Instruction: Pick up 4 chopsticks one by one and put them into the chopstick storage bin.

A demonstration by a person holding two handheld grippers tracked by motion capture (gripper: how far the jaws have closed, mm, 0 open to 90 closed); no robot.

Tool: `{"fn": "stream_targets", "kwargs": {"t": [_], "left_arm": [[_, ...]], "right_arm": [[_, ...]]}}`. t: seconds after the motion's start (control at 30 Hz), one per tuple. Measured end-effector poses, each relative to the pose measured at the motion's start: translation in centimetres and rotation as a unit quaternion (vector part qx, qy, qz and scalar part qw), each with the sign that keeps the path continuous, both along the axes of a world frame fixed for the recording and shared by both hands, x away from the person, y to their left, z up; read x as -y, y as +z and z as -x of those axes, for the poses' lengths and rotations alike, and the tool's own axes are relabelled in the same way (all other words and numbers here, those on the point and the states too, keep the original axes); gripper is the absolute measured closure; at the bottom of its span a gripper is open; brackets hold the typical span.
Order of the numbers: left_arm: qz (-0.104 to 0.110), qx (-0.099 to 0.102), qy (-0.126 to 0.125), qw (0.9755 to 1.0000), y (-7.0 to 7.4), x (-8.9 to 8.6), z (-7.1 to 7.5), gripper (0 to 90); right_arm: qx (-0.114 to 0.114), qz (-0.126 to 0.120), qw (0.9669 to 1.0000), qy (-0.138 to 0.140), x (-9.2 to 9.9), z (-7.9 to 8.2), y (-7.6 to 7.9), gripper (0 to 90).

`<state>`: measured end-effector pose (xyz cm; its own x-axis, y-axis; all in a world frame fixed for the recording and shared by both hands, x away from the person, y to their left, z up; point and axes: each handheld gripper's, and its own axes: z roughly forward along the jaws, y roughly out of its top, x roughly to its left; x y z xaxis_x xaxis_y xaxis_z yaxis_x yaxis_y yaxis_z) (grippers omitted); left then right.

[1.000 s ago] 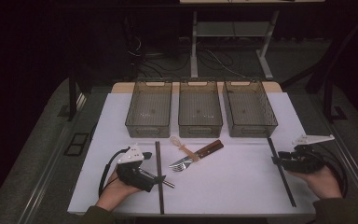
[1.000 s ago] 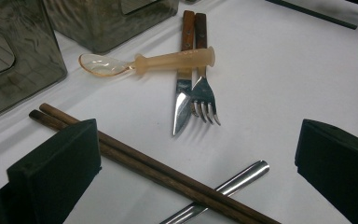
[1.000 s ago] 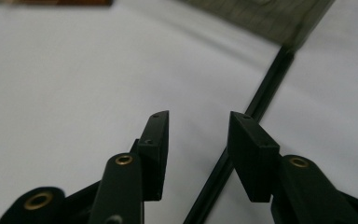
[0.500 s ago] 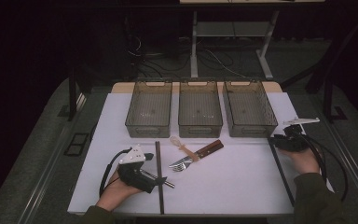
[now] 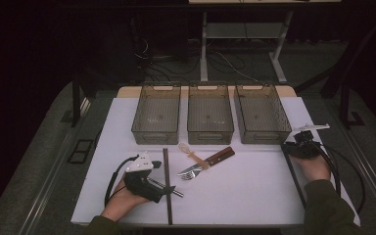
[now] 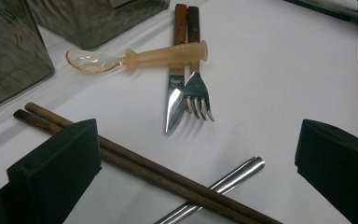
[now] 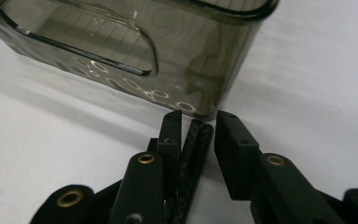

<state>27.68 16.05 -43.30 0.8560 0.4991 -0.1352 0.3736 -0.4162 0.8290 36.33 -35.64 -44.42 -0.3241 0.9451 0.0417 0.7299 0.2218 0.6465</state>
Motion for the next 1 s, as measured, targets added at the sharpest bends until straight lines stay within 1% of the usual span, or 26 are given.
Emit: {"fn": "stream_targets", "kwargs": {"t": [0.07,0.1,0.13,0.3,0.47,0.7,0.9,1.0], "left_arm": [[0.000,0.000,0.000,1.0000,0.0,0.0,0.0,0.0],[0.001,0.000,0.000,1.0000,0.0,0.0,0.0,0.0],[0.001,0.000,0.000,1.0000,0.0,0.0,0.0,0.0],[0.000,0.000,-0.001,1.0000,0.0,0.0,0.0,0.0],[0.000,0.000,-0.001,1.0000,0.0,0.0,0.0,0.0],[0.001,0.000,-0.001,1.0000,0.0,0.0,0.0,0.0],[0.001,0.001,-0.001,1.0000,0.0,0.0,0.0,0.0],[0.000,0.001,-0.001,1.0000,0.0,0.0,0.0,0.0]], "right_arm": [[-0.005,0.008,1.0000,0.001,-0.2,-0.1,-0.2,71.6],[-0.005,0.008,1.0000,0.001,-0.2,-0.1,-0.2,71.6],[-0.003,0.011,0.9999,0.000,-0.2,-0.1,-0.3,73.4],[-0.001,0.014,0.9999,0.000,-0.3,0.0,-0.3,74.0],[-0.003,0.012,0.9999,0.001,-0.3,0.1,-0.3,75.5],[-0.005,0.007,0.9999,0.011,-0.4,0.1,-0.2,76.4],[-0.005,0.002,0.9994,0.035,-1.2,0.1,-0.2,76.7],[-0.007,0.001,0.9985,0.054,-1.6,0.1,-0.2,76.8]]}}
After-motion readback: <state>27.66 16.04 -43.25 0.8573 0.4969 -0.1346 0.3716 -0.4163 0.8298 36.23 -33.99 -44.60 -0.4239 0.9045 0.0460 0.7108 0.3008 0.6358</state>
